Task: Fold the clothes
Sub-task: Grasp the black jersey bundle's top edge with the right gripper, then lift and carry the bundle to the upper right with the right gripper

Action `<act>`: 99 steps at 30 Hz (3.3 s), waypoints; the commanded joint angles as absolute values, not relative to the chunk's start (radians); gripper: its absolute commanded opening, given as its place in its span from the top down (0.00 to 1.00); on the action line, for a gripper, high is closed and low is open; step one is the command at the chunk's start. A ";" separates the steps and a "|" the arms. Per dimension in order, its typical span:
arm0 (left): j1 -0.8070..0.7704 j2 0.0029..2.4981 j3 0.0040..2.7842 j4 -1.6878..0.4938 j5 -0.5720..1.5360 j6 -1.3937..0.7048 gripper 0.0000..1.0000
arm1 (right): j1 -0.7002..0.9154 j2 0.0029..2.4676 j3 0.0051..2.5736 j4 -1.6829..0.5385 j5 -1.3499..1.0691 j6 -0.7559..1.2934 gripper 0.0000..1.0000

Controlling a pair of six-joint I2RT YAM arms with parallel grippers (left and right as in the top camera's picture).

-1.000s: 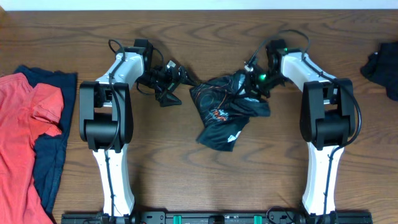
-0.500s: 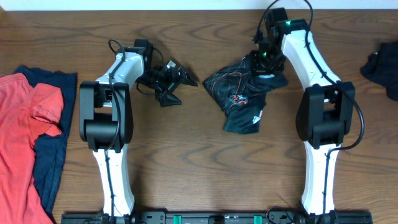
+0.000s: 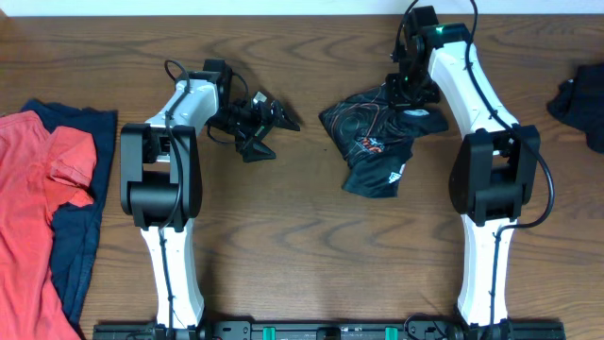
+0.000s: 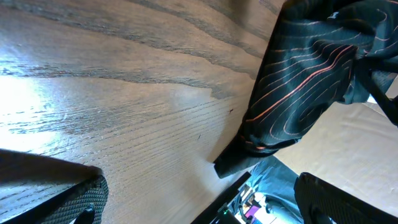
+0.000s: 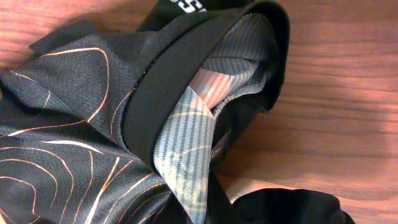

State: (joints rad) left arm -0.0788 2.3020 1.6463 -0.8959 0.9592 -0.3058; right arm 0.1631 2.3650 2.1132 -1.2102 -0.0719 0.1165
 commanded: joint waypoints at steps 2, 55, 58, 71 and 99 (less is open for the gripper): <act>-0.079 2.371 1.607 -0.885 0.822 -0.270 0.02 | 0.171 2.362 2.177 -1.215 0.019 0.134 0.99; -0.079 2.371 1.607 -0.908 0.823 -0.269 0.02 | 0.059 2.362 2.001 -1.121 -0.001 0.245 0.01; -0.079 2.371 1.607 -0.908 0.823 -0.268 0.02 | 0.023 2.362 2.001 -1.111 -0.017 0.241 0.01; -0.079 2.371 1.607 -0.926 0.822 -0.255 0.02 | -0.020 2.392 2.000 -0.999 -0.169 0.116 0.01; -0.079 2.371 1.607 -0.931 0.822 -0.255 0.02 | 0.077 2.594 2.003 -1.042 -0.331 0.035 0.99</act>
State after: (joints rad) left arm -0.0788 2.3020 1.6447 -0.9302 0.9588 -0.2859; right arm 0.0586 2.4805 2.0556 -1.0283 -0.3893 0.0563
